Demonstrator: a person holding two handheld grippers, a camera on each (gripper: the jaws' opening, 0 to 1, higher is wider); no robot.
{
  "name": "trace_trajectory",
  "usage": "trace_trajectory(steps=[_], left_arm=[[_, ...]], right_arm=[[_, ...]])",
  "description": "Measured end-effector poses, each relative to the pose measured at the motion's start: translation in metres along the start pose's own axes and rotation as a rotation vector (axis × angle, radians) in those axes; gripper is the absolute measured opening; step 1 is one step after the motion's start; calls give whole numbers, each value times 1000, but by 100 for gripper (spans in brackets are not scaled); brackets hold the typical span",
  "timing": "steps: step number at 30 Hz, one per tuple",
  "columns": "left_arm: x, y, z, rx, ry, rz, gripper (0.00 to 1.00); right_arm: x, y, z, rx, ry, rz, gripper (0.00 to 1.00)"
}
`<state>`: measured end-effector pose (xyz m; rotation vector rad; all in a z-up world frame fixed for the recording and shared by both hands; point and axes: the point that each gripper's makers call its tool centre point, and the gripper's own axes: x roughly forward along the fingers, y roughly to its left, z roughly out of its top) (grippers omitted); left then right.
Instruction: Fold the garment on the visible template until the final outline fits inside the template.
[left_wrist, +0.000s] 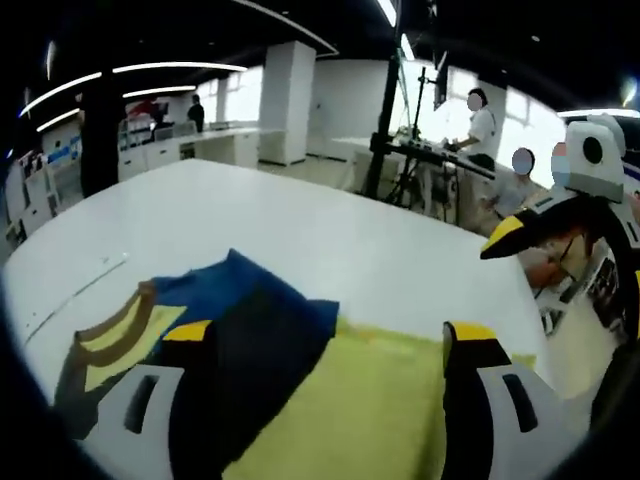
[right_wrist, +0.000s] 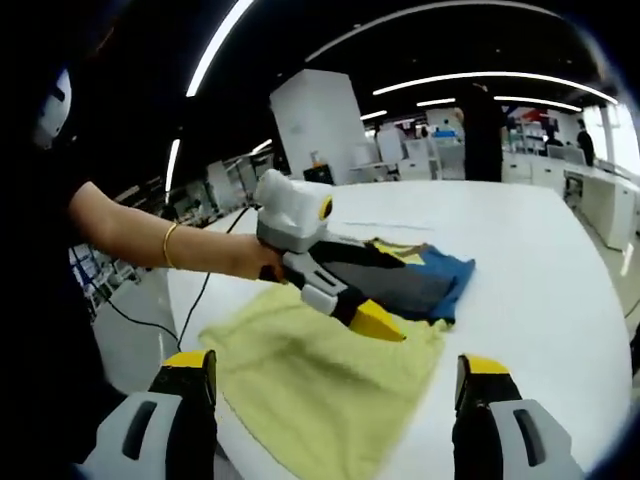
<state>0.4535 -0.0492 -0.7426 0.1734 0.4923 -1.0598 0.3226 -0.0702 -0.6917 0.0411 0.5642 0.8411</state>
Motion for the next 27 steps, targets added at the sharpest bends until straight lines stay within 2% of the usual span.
trace_trajectory(steps=[2, 10, 18, 22, 27], left_arm=[[-11, 0, -2, 10, 3, -1, 99], [-53, 3, -18, 58, 48, -6, 99], [-93, 3, -26, 79, 46, 9, 99], [-112, 5, -33, 84, 54, 26, 99], [-132, 1, -42, 81, 65, 34, 99]], right_arm=[[1, 4, -2, -18, 21, 27, 99], [5, 12, -8, -93, 106, 83, 99], [9, 23, -13, -159, 166, 129, 98], [10, 27, -18, -195, 202, 137, 96], [9, 31, -21, -219, 217, 142, 93]])
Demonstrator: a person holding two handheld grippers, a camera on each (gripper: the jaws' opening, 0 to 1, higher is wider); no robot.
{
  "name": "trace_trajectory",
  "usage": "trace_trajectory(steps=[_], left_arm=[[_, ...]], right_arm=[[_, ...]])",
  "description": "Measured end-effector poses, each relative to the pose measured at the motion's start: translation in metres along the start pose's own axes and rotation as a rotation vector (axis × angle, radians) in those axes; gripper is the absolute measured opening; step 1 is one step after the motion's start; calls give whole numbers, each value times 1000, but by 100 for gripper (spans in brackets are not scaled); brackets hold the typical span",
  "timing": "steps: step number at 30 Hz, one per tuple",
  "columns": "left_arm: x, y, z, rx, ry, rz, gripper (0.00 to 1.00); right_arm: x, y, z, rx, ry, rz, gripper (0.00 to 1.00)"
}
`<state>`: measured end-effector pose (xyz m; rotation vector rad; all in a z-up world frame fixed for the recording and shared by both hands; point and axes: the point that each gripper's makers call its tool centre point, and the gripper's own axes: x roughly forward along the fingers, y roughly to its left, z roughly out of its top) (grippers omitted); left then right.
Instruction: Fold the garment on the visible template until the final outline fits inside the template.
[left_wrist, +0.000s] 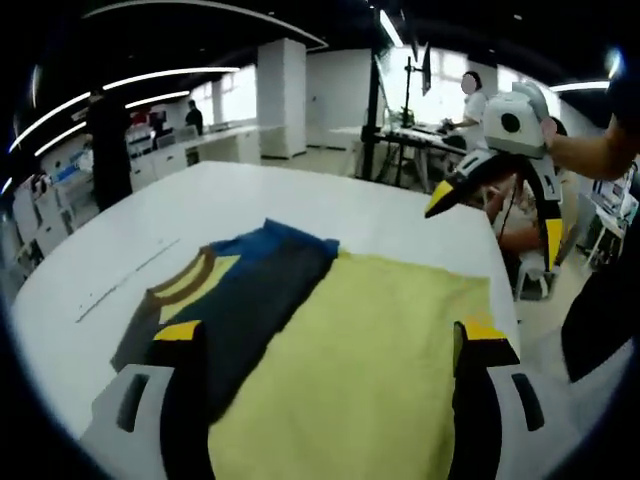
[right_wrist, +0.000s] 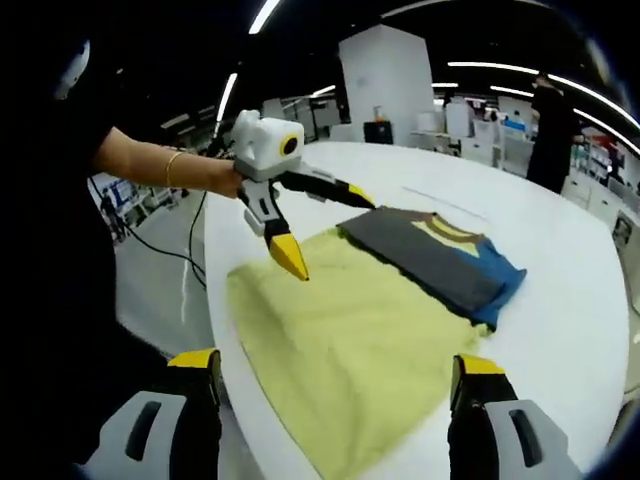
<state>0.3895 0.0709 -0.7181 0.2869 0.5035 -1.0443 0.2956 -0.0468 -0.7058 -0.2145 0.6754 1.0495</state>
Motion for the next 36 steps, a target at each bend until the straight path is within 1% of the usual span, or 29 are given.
trace_trajectory(steps=[6, 10, 14, 18, 21, 23, 28, 31, 32, 35, 36], left_arm=[[-21, -6, -14, 4, 17, 16, 99], [-35, -13, -31, 1, 49, 27, 96], [-49, -24, -47, -21, 66, 29, 94], [-60, -34, -61, -24, 85, 35, 92], [-67, -38, -71, -25, 103, 42, 89], [-73, -43, -77, -50, 112, 43, 87], [-82, -52, -93, -73, 125, 53, 83], [-86, -60, -102, -107, 132, 54, 76], [-87, -66, -107, -116, 145, 37, 74], [-88, -74, -116, -109, 166, 33, 69], [-89, -78, -120, -110, 175, 29, 66]], right_arm=[[1, 5, -7, -18, 27, 8, 91], [2, 9, -11, -24, 37, 16, 88], [3, 13, -17, -34, 57, 23, 86], [4, 16, -25, -41, 76, 26, 84], [5, 18, -31, -41, 90, 25, 82], [5, 19, -34, -43, 98, 24, 81], [6, 25, -46, -43, 119, 26, 77], [7, 26, -53, -35, 132, 20, 74], [8, 27, -56, -37, 138, 16, 73], [9, 28, -65, -39, 158, 7, 69], [10, 28, -69, -37, 170, 1, 66]])
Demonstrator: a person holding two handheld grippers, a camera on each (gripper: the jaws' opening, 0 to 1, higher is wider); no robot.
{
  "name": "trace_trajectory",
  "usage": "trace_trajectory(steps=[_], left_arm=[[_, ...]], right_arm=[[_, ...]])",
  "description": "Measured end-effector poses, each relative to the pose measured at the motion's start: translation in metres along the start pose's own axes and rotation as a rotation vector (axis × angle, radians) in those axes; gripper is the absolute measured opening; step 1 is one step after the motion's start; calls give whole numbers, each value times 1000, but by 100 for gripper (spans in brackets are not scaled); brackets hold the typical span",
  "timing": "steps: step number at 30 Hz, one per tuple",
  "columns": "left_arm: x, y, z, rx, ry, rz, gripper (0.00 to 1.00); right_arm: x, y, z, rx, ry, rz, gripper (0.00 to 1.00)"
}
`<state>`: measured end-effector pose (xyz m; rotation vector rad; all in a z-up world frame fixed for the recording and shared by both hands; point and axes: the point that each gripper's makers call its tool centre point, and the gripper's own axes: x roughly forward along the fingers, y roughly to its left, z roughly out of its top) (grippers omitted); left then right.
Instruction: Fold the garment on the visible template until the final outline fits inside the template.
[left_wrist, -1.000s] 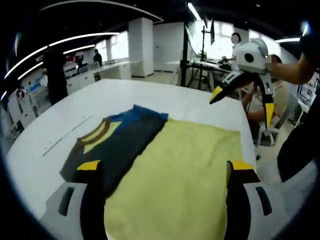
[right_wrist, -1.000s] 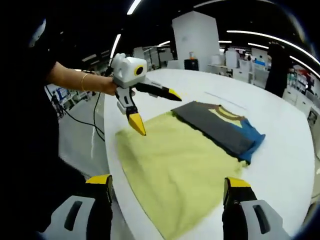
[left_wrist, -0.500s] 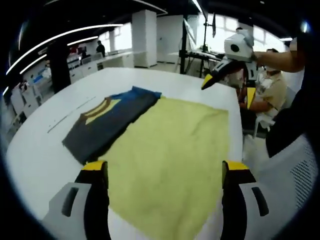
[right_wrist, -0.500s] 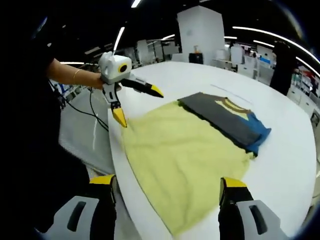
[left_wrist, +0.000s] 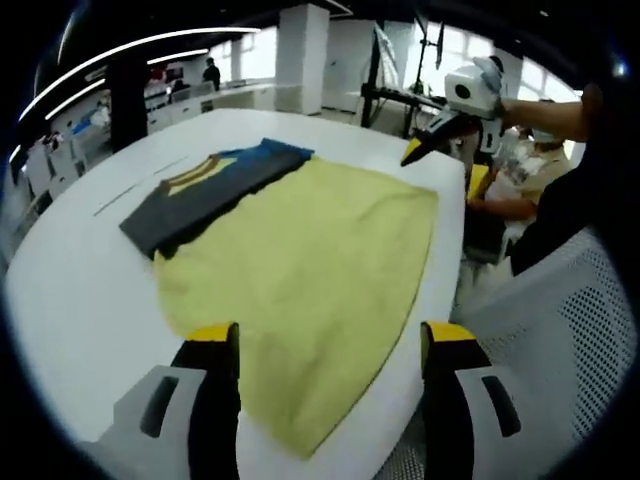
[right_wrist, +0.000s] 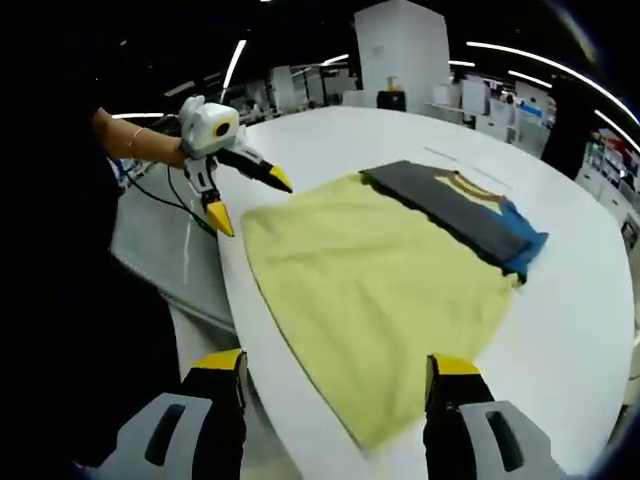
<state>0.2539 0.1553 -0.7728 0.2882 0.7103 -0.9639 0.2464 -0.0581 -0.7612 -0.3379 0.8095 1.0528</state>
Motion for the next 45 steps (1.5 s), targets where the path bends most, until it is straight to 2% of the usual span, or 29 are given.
trace_trajectory(steps=[3, 7, 10, 15, 22, 24, 31, 35, 38, 45], left_arm=[[-1, -6, -11, 5, 33, -11, 60], [-3, -4, -21, 17, 56, 11, 51], [-4, 1, -33, 52, 107, 37, 46], [-5, 0, -38, 74, 125, 39, 41], [-6, 2, -47, 101, 164, 54, 33], [-6, 3, -46, 79, 149, 52, 32], [-6, 7, -46, 86, 162, 51, 29], [-6, 9, -46, 93, 180, 42, 26], [-6, 10, -46, 100, 197, 35, 24], [-5, 14, -46, 85, 220, 51, 19]], right_arm=[[1, -1, -11, 1, 44, -13, 57], [0, -4, -21, -31, 87, -37, 53], [1, -6, -29, -53, 116, -48, 50], [3, -10, -43, -119, 189, -73, 44], [5, -14, -50, -133, 214, -85, 38], [5, -15, -51, -142, 219, -83, 37], [9, -18, -52, -181, 245, -77, 31], [10, -21, -51, -151, 246, -74, 25], [11, -21, -50, -155, 246, -70, 23], [11, -25, -50, -165, 250, -70, 10]])
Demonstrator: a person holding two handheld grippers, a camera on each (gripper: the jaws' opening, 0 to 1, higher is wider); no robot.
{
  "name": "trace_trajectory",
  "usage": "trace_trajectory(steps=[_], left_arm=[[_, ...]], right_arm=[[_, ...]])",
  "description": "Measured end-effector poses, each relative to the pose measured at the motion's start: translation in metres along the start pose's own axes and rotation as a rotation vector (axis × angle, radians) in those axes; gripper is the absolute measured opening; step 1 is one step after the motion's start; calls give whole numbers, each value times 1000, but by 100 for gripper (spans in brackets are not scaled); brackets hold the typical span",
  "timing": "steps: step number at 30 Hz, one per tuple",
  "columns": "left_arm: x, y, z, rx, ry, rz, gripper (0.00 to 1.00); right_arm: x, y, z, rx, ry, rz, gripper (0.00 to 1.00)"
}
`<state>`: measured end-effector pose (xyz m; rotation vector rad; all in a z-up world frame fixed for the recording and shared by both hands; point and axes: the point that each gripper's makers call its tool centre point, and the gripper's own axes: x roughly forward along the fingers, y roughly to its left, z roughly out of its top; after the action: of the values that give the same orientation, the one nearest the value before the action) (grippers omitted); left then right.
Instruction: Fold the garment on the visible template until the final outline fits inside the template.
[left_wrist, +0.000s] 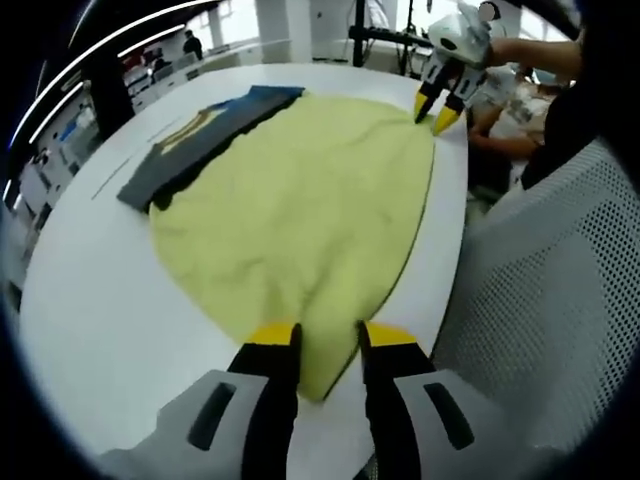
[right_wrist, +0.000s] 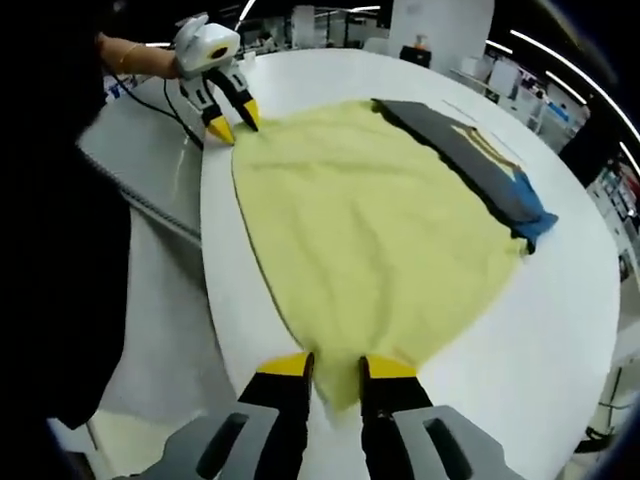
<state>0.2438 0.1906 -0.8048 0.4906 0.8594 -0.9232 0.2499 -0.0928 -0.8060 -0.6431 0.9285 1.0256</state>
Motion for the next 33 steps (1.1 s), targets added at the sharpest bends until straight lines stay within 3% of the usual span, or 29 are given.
trace_trajectory(steps=[6, 13, 19, 33], left_arm=[[-1, 9, -1, -50, 28, 39, 6], [0, 6, 2, -40, 52, 51, 2], [-9, 9, 10, -104, 43, 48, 1], [-32, 11, 28, -168, 68, 42, 1]], right_arm=[[1, -6, 1, 10, -3, -23, 1], [0, -9, 1, 79, -19, -25, 0], [-9, -9, 5, 112, -47, -32, 0], [-40, -18, 29, 220, -142, -32, 0]])
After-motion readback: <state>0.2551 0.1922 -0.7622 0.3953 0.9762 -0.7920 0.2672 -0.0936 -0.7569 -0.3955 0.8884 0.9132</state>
